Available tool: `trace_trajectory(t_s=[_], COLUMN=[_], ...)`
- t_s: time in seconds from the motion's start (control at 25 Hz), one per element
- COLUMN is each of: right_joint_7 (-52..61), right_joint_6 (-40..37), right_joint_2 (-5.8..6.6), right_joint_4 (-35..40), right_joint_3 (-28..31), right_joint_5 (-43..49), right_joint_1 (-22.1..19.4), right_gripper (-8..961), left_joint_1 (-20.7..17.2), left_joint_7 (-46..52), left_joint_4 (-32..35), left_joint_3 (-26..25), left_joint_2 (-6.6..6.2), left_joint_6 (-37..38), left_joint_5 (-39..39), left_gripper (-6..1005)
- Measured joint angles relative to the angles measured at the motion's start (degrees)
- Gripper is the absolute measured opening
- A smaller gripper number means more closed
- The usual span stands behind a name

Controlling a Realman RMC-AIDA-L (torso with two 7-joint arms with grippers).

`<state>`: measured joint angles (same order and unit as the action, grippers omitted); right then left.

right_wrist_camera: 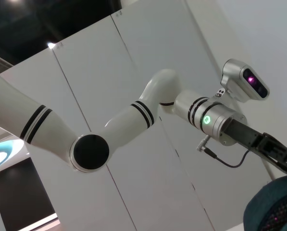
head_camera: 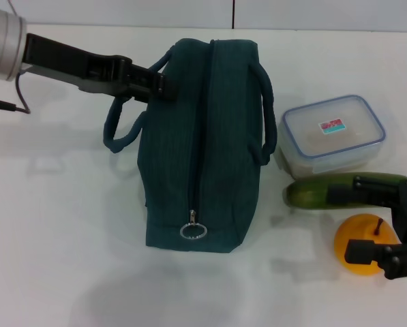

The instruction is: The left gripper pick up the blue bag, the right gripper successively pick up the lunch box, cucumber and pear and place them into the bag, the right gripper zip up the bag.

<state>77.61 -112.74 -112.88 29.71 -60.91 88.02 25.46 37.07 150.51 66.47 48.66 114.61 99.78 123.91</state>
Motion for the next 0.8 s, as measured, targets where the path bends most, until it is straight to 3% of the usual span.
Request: trace_trajectory(t_s=[0.32, 0.52, 0.6, 0.8], right_joint_7=[0.0, 0.0, 0.0, 0.0], right_joint_6=[0.0, 0.2, 1.3, 2.3], right_joint_2=[-0.11, -1.9, -2.34, -2.42], right_joint_4=[-0.2, -4.2, -6.8, -14.4], right_joint_3=[0.7, 9.0, 13.4, 22.4], right_joint_5=[-0.4, -0.6, -0.9, -2.2], right_joint_1=[-1.4, -2.2, -2.6, -2.8], right_gripper=[860, 859, 859, 858], left_joint_1=[0.4, 0.2, 0.1, -0.1], left_joint_7=[-0.7, -0.7, -0.8, -1.3], left_joint_4=[-0.1, -0.1, -0.1, -0.2], left_joint_3=[-0.2, -0.3, -0.3, -0.4], left_joint_2=[0.0, 0.16, 0.24, 0.42], left_joint_6=[0.0, 0.0, 0.0, 0.0], left_joint_5=[0.0, -0.2, -0.4, -0.5], left_gripper=[592, 491, 272, 91])
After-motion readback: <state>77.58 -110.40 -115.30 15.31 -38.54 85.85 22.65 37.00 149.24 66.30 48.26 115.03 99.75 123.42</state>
